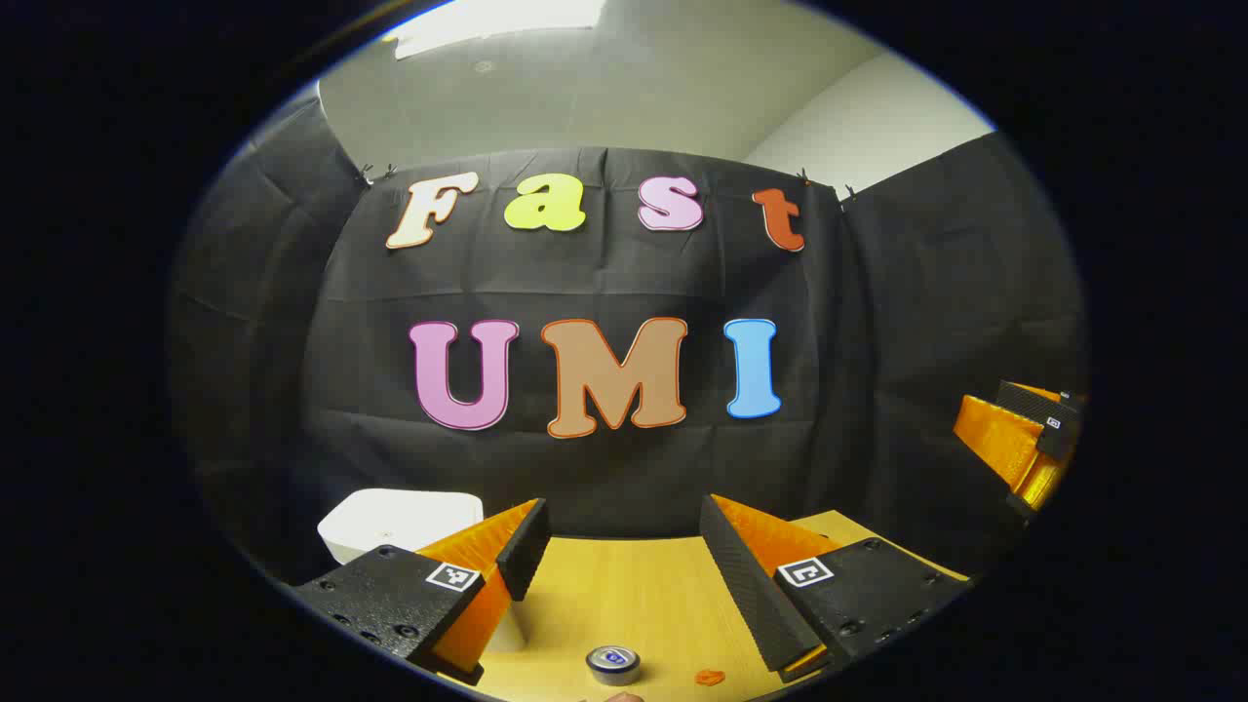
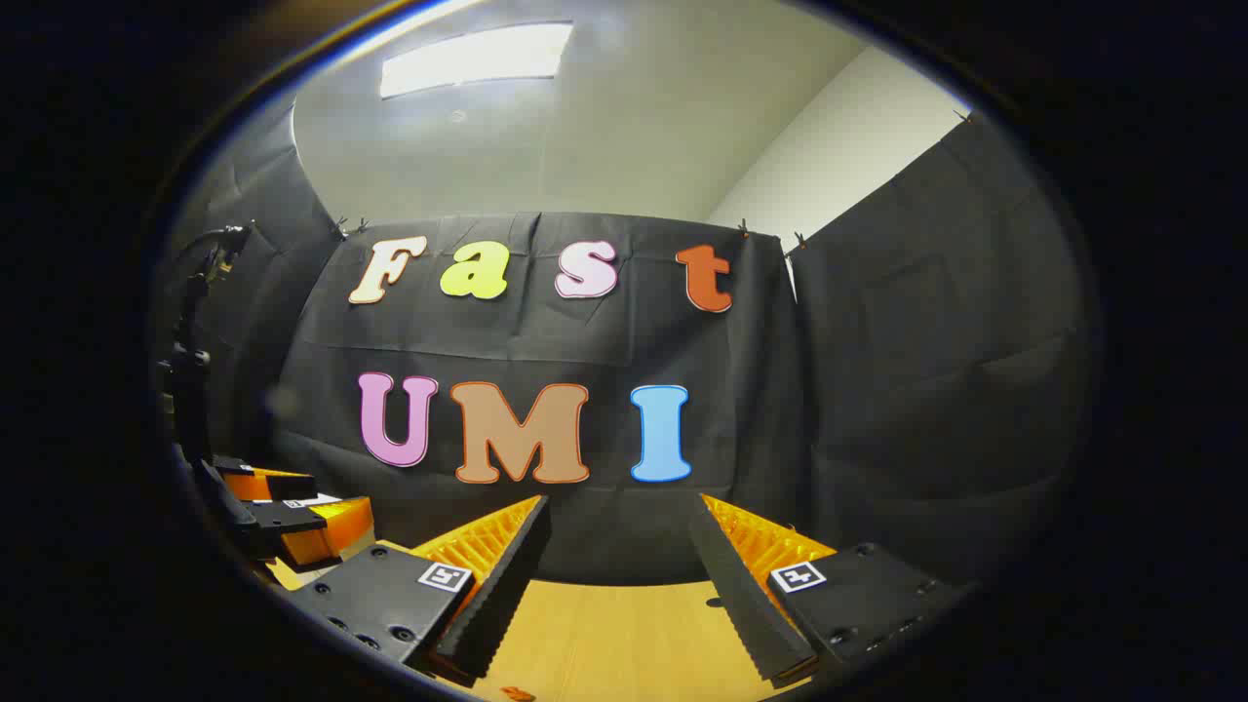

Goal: Press the lid of the desktop garbage bin to open it, pick up the crumpled paper on the desktop and throw it into the bin, then pick up the pop can on the desktop and drop it into the bin, and finally close the garbage bin lid.

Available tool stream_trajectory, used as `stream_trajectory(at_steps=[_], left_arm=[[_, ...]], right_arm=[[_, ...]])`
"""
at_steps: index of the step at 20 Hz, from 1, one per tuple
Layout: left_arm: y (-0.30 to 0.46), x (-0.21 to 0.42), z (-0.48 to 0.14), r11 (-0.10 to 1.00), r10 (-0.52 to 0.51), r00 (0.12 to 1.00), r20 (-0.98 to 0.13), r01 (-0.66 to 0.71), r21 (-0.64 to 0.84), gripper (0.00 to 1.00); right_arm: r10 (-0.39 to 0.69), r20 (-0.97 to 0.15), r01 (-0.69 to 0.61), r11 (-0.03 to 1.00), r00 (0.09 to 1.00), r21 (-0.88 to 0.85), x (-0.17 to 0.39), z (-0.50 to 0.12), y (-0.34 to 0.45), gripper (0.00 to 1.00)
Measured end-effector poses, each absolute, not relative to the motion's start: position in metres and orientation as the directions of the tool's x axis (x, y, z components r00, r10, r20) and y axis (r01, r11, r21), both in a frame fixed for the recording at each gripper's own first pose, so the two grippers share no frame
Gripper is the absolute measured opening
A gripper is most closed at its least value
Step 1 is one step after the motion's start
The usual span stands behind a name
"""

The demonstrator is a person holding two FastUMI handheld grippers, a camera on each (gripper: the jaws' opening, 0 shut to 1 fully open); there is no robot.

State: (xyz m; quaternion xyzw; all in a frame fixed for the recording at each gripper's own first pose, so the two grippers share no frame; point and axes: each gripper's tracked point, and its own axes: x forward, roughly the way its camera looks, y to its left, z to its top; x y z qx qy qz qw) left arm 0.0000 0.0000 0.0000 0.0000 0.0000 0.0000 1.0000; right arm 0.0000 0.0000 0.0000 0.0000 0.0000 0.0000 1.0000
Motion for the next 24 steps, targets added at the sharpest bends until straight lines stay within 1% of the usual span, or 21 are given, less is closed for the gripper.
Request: stream_trajectory(at_steps=[1, 2, 3, 4, 5, 6, 7, 8, 9, 10, 11, 12, 13, 14, 15, 16, 17, 18, 24], left_arm=[[-0.004, 0.001, 0.001, 1.0, 0.001, 1.0, 0.001, -0.001, -0.007, 0.95], [-0.009, 0.001, 0.003, 1.0, 0.004, 1.0, 0.005, -0.004, -0.01, 0.95], [-0.013, 0.001, 0.007, 1.0, 0.005, 1.0, 0.017, -0.005, -0.006, 0.98], [-0.016, 0.002, 0.011, 1.0, 0.007, 0.999, 0.034, -0.007, 0.006, 0.95], [-0.018, 0.002, 0.017, 1.0, 0.011, 0.998, 0.056, -0.013, 0.023, 0.95], [-0.019, 0.002, 0.023, 0.999, 0.018, 0.997, 0.081, -0.021, 0.038, 0.95], [-0.021, 0.003, 0.025, 0.999, 0.014, 0.996, 0.087, -0.019, 0.049, 0.95], [-0.024, 0.003, 0.027, 0.998, 0.004, 0.995, 0.098, -0.009, 0.054, 0.98], [-0.026, 0.003, 0.035, 0.998, -0.007, 0.993, 0.121, 0.0, 0.058, 0.94], [-0.027, 0.005, 0.041, 0.998, -0.016, 0.99, 0.14, 0.008, 0.06, 0.98], [-0.025, 0.007, 0.043, 0.998, -0.02, 0.991, 0.134, 0.011, 0.063, 0.93], [-0.02, 0.006, 0.039, 0.998, -0.02, 0.99, 0.137, 0.011, 0.065, 0.93], [-0.017, 0.007, 0.04, 0.998, -0.017, 0.99, 0.14, 0.009, 0.06, 0.93], [-0.013, 0.009, 0.038, 0.999, -0.013, 0.991, 0.132, 0.007, 0.051, 0.93], [-0.008, 0.011, 0.035, 0.999, -0.007, 0.993, 0.118, 0.002, 0.048, 0.93], [-0.003, 0.011, 0.031, 0.999, -0.001, 0.994, 0.107, -0.005, 0.051, 0.97], [0.004, 0.013, 0.029, 0.998, 0.007, 0.995, 0.099, -0.012, 0.055, 0.92], [0.01, 0.015, 0.028, 0.998, 0.016, 0.996, 0.092, -0.021, 0.057, 0.93], [0.029, 0.02, 0.019, 0.998, 0.048, 0.996, 0.069, -0.051, 0.044, 0.93]], right_arm=[[0.005, 0.005, -0.005, 1.0, 1.0, -0.015, 0.001, 0.001, -0.003, 0.93], [0.012, 0.008, -0.012, 1.0, 1.0, -0.029, 0.001, 0.002, -0.005, 0.95], [0.027, 0.012, -0.026, 0.999, 1.0, -0.04, 0.001, 0.004, -0.006, 0.95], [0.048, 0.014, -0.047, 0.998, 0.999, -0.05, 0.001, 0.005, -0.004, 0.98], [0.07, 0.026, -0.068, 0.996, 0.997, -0.058, -0.001, 0.007, -0.003, 0.98], [0.08, 0.043, -0.077, 0.995, 0.996, -0.065, 0.0, 0.011, -0.002, 0.93], [0.085, 0.038, -0.083, 0.994, 0.996, -0.064, 0.001, 0.01, -0.002, 0.95], [0.094, 0.036, -0.092, 0.994, 0.995, -0.058, 0.001, 0.008, 0.001, 0.95], [0.098, 0.047, -0.096, 0.994, 0.994, -0.05, 0.001, 0.012, 0.004, 0.95], [0.088, 0.059, -0.085, 0.995, 0.994, -0.046, 0.004, 0.016, 0.004, 0.95], [0.087, 0.053, -0.085, 0.996, 0.995, -0.038, 0.006, 0.013, 0.006, 0.95], [0.095, 0.048, -0.094, 0.995, 0.994, -0.018, 0.008, 0.012, 0.012, 1.0], [0.091, 0.046, -0.091, 0.996, 0.995, -0.004, 0.01, 0.011, 0.015, 1.0], [0.086, 0.038, -0.086, 0.996, 0.996, 0.007, 0.013, 0.008, 0.016, 0.96], [0.085, 0.022, -0.086, 0.996, 0.996, 0.016, 0.016, 0.002, 0.019, 0.96], [0.089, 0.007, -0.089, 0.996, 0.996, 0.027, 0.019, -0.003, 0.023, 1.0], [0.087, -0.002, -0.087, 0.996, 0.996, 0.036, 0.022, -0.006, 0.026, 1.0], [0.089, -0.012, -0.088, 0.995, 0.996, 0.044, 0.026, -0.009, 0.028, 0.96], [0.097, -0.046, -0.094, 0.993, 0.994, 0.065, 0.038, -0.021, 0.039, 0.96]])
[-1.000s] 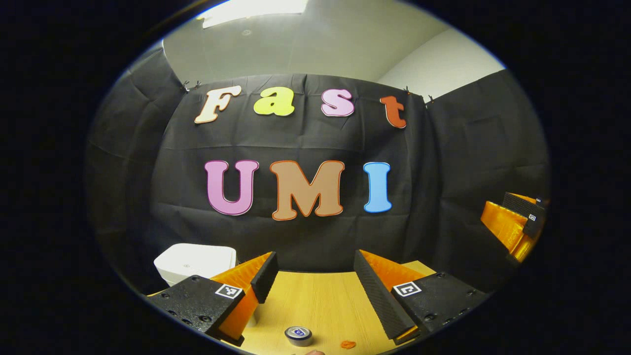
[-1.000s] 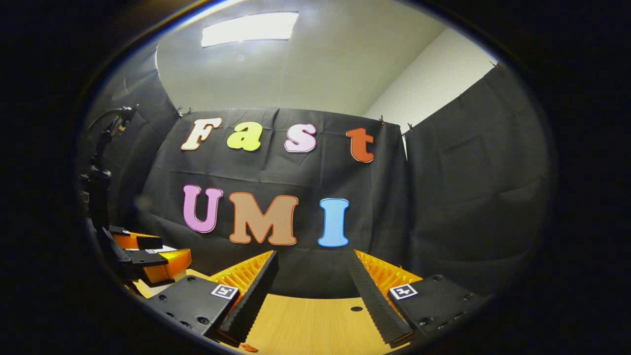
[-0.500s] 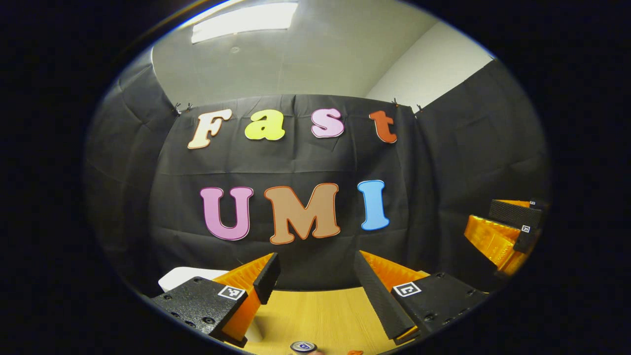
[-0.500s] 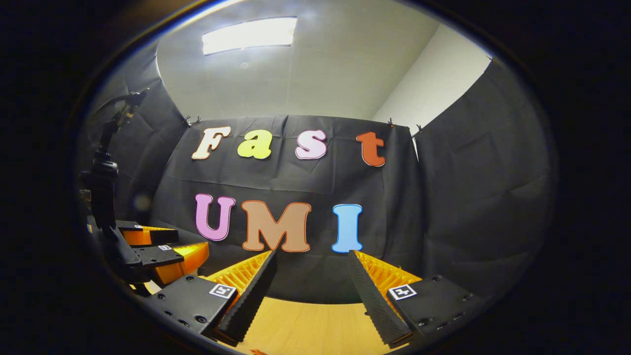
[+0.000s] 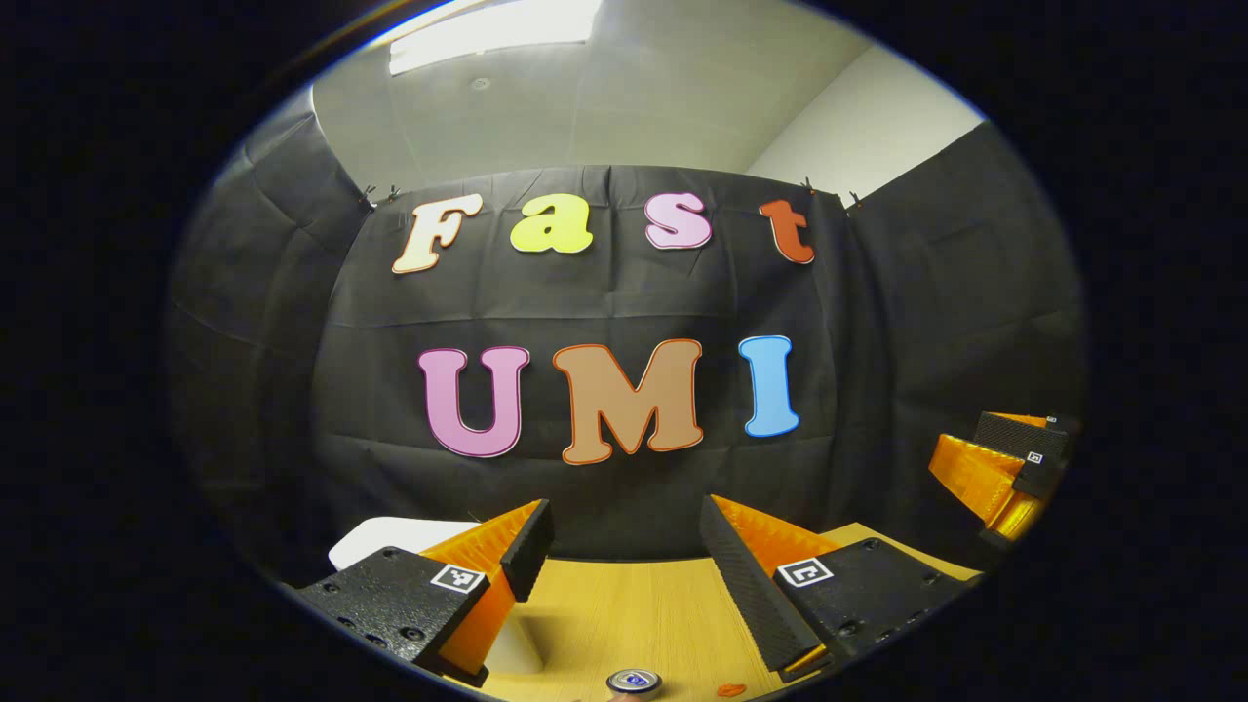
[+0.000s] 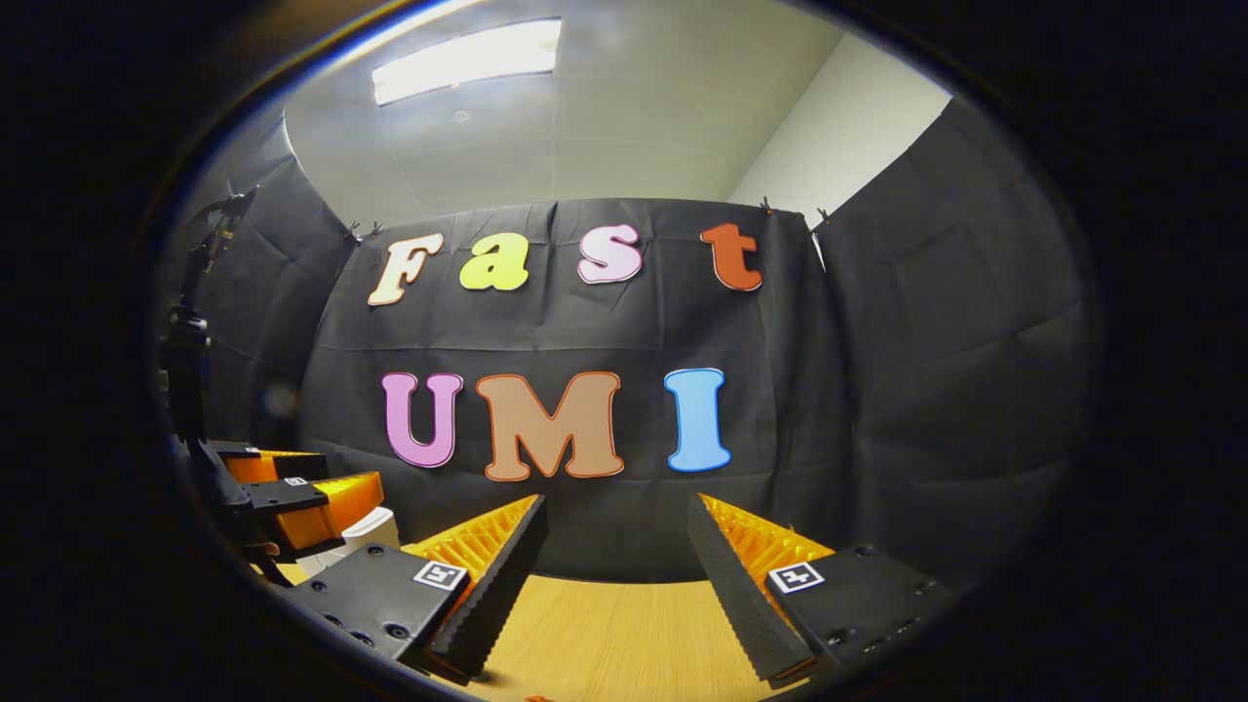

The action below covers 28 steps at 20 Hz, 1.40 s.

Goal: Press the lid of the desktop garbage bin to open it, pick up the crumpled paper on the desktop and throw it into the bin, then pick up the pop can on the desktop and drop it into the bin, and finally close the garbage bin lid.

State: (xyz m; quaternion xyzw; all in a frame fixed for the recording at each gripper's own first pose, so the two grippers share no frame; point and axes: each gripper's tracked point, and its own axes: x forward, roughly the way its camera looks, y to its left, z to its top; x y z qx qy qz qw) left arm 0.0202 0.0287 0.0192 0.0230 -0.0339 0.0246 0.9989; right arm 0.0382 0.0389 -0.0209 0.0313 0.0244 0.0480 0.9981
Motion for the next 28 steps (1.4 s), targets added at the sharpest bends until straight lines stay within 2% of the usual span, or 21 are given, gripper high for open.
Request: stream_trajectory(at_steps=[2, 3, 4, 13, 28], left_arm=[[0.035, 0.022, 0.017, 0.997, 0.061, 0.996, 0.06, -0.063, 0.041, 0.93], [0.038, 0.021, 0.015, 0.997, 0.068, 0.996, 0.055, -0.071, 0.041, 0.98], [0.04, 0.021, 0.014, 0.996, 0.075, 0.996, 0.053, -0.077, 0.04, 0.93], [0.052, 0.016, 0.002, 0.997, 0.082, 0.997, 0.013, -0.082, 0.013, 0.93], [0.05, 0.009, 0.01, 0.997, 0.063, 0.997, 0.038, -0.065, 0.042, 0.93]], right_arm=[[0.1, -0.054, -0.096, 0.993, 0.994, 0.073, 0.041, -0.023, 0.041, 0.96], [0.102, -0.056, -0.098, 0.992, 0.993, 0.078, 0.042, -0.023, 0.042, 0.96], [0.103, -0.055, -0.098, 0.992, 0.993, 0.082, 0.043, -0.023, 0.043, 0.96], [0.123, -0.09, -0.114, 0.989, 0.988, 0.094, 0.043, -0.035, 0.055, 0.96], [0.118, -0.094, -0.11, 0.99, 0.989, 0.086, 0.032, -0.035, 0.056, 0.96]])
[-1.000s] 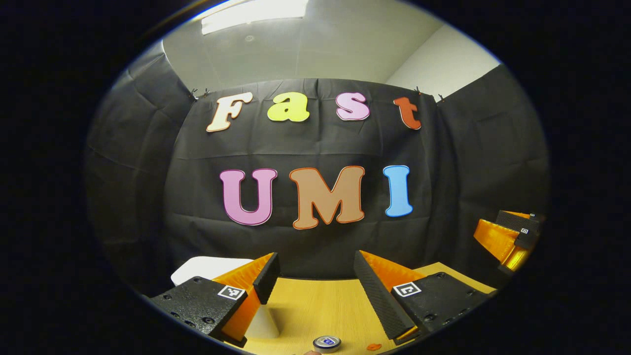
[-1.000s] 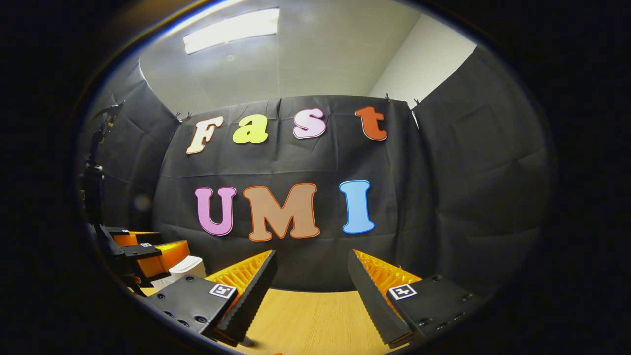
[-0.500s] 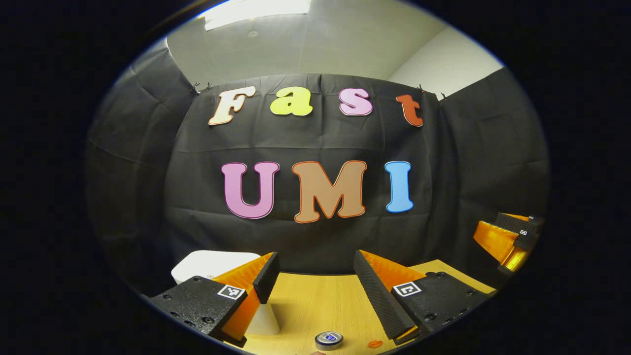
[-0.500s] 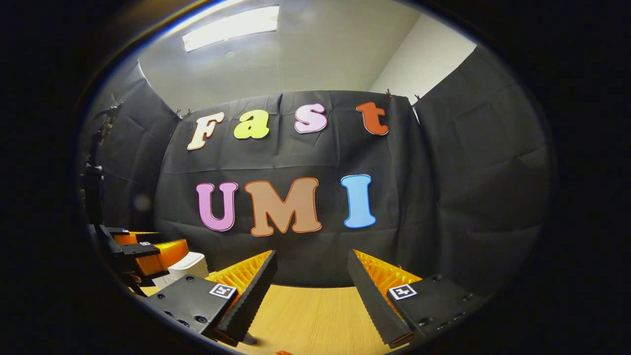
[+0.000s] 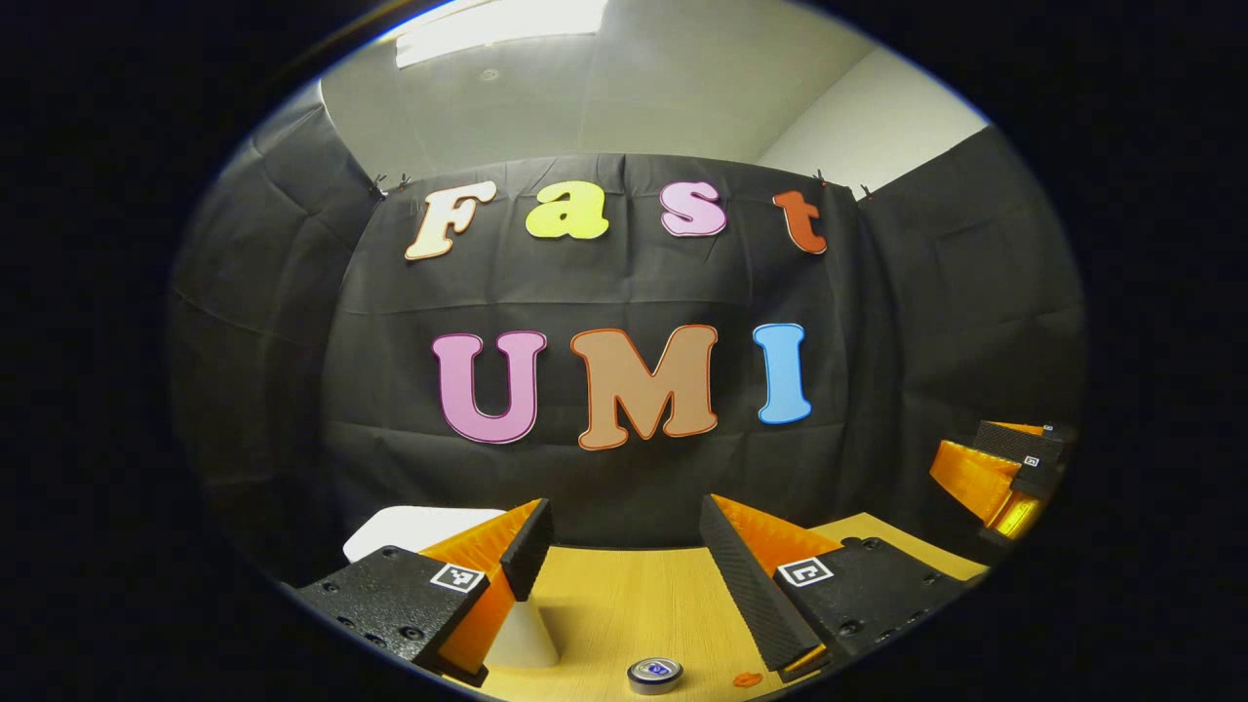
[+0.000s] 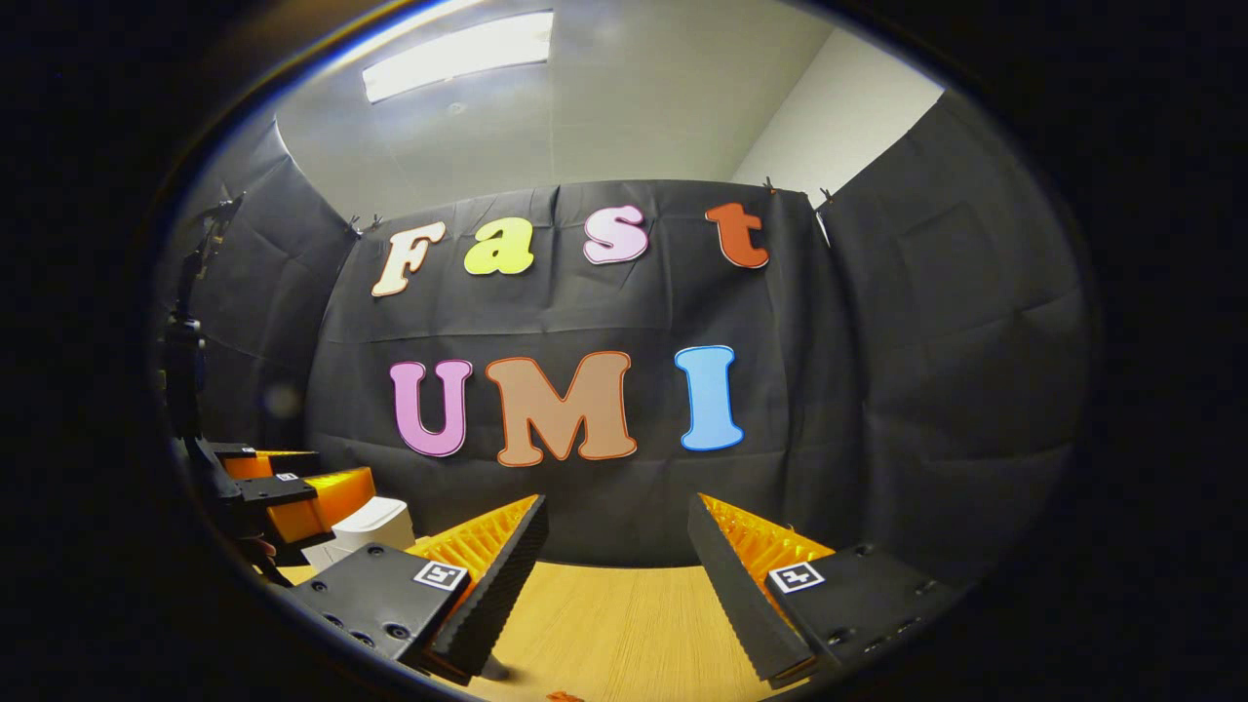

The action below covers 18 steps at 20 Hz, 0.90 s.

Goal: Press the lid of the desktop garbage bin to open it, pick up the crumpled paper on the desktop and throw it into the bin, then pick up the pop can on the desktop and drop it into the bin, and finally close the garbage bin lid.

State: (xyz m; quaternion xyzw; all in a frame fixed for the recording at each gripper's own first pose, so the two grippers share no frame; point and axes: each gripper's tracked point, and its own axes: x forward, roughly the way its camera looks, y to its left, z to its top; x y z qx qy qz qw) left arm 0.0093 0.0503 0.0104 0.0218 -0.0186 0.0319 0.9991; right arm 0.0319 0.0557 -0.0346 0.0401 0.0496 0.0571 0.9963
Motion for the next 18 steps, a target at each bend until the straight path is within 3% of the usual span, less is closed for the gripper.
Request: stream_trajectory(at_steps=[11, 15, 18], left_arm=[[0.053, 0.008, 0.011, 0.996, 0.075, 0.996, 0.041, -0.077, 0.055, 0.93], [0.056, 0.009, 0.011, 0.996, 0.074, 0.996, 0.043, -0.077, 0.051, 0.8], [0.06, 0.01, 0.01, 0.995, 0.081, 0.996, 0.041, -0.083, 0.054, 0.63]], right_arm=[[0.132, -0.097, -0.124, 0.989, 0.986, 0.081, 0.032, -0.037, 0.058, 0.96], [0.138, -0.102, -0.13, 0.988, 0.985, 0.08, 0.034, -0.04, 0.061, 0.96], [0.139, -0.102, -0.131, 0.988, 0.985, 0.078, 0.036, -0.041, 0.061, 0.96]])
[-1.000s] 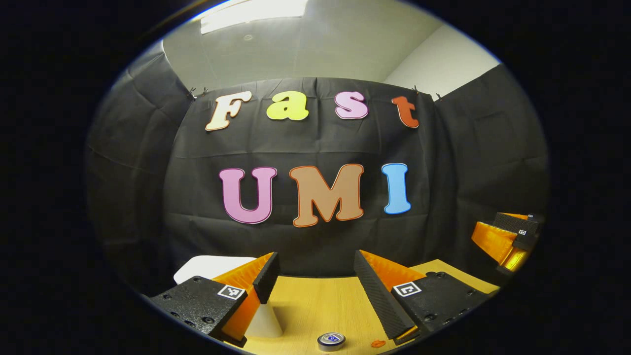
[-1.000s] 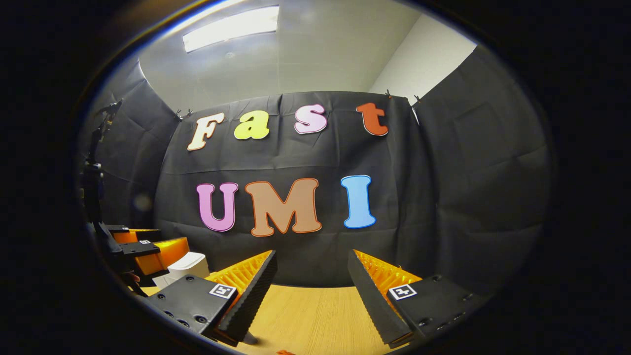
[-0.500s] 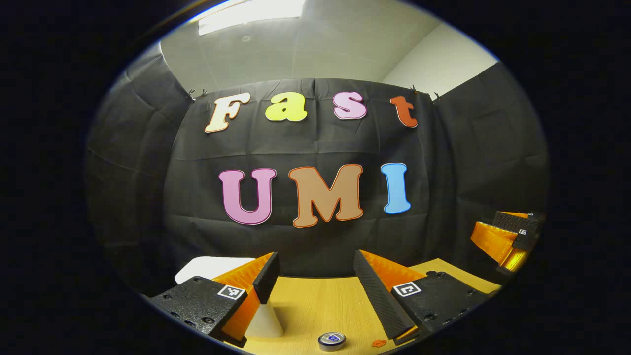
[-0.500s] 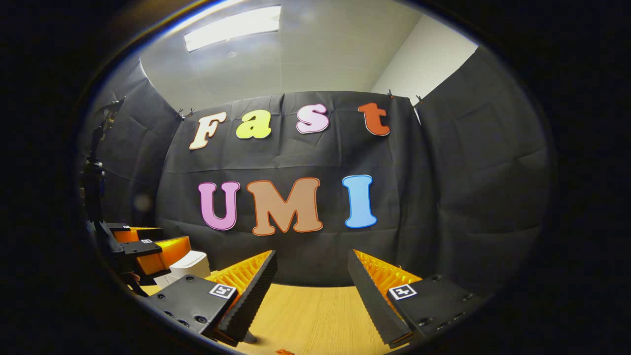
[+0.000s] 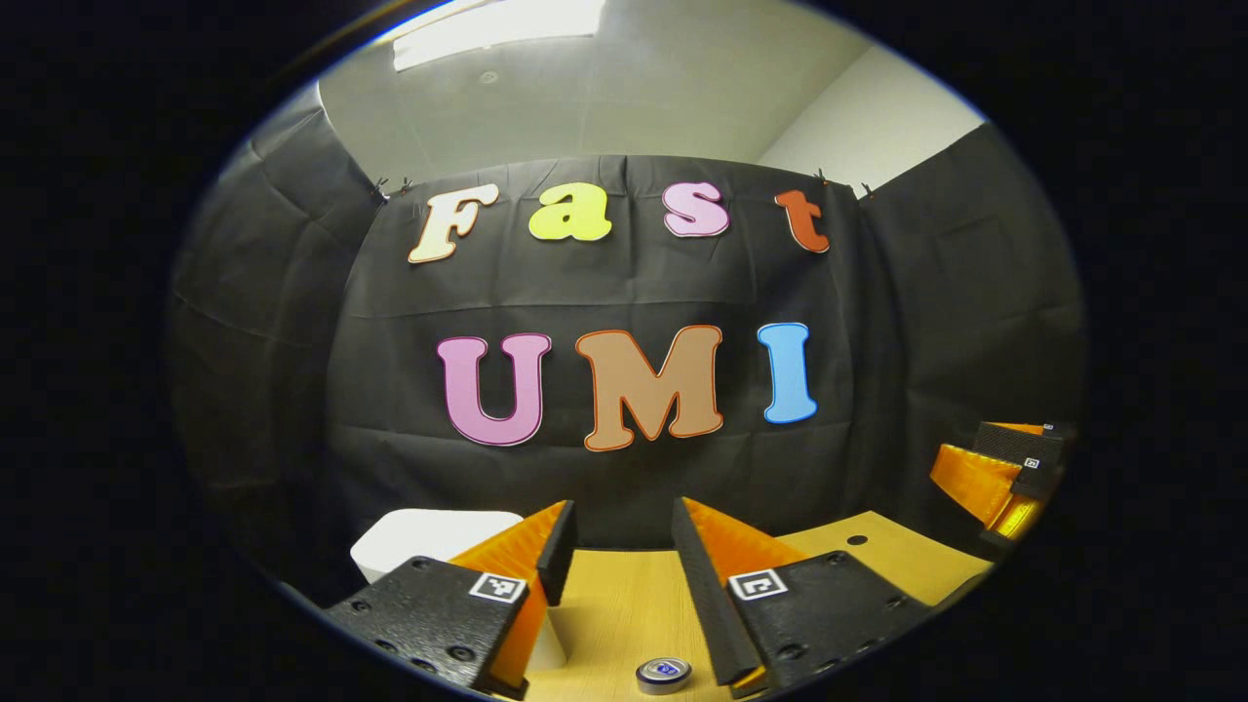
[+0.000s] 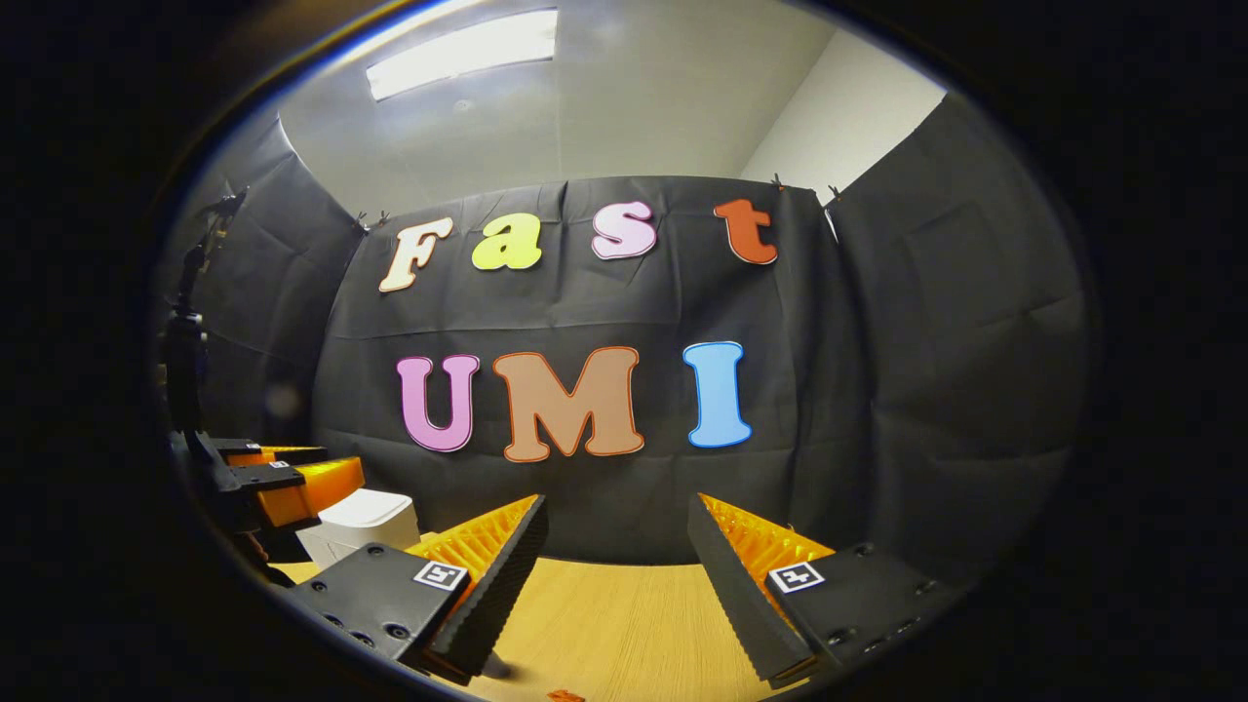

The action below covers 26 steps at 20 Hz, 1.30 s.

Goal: Press the lid of the desktop garbage bin to open it, pick up the crumpled paper on the desktop and throw it into the bin, then pick up the pop can on the desktop and drop it into the bin, and finally close the garbage bin lid.

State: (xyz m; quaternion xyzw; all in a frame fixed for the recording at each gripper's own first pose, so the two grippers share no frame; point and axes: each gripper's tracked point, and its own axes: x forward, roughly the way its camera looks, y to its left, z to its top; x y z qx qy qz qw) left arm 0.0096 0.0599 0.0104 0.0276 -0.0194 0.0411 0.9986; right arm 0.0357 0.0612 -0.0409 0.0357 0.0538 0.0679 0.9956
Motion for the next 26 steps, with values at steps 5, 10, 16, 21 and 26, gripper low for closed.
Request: stream_trajectory(at_steps=[5, 10, 16, 21, 26], left_arm=[[0.062, 0.011, 0.009, 0.995, 0.079, 0.996, 0.038, -0.081, 0.058, 0.3], [0.082, 0.011, 0.015, 0.989, 0.124, 0.991, 0.058, -0.128, 0.069, 0.0], [0.115, 0.018, 0.008, 0.981, 0.175, 0.984, 0.034, -0.177, 0.074, 0.0], [0.168, 0.03, -0.012, 0.962, 0.264, 0.964, -0.025, -0.262, 0.074, 0.0], [0.212, 0.04, -0.046, 0.941, 0.336, 0.935, -0.116, -0.33, 0.067, 0.0]], right_arm=[[0.148, -0.108, -0.14, 0.987, 0.983, 0.08, 0.038, -0.044, 0.066, 0.96], [0.156, -0.11, -0.146, 0.985, 0.982, 0.088, 0.042, -0.046, 0.073, 0.96], [0.165, -0.123, -0.155, 0.984, 0.979, 0.089, 0.043, -0.052, 0.083, 0.96], [0.169, -0.143, -0.157, 0.983, 0.975, 0.091, 0.044, -0.061, 0.09, 0.96], [0.213, -0.181, -0.199, 0.976, 0.96, 0.092, 0.042, -0.074, 0.111, 0.96]])
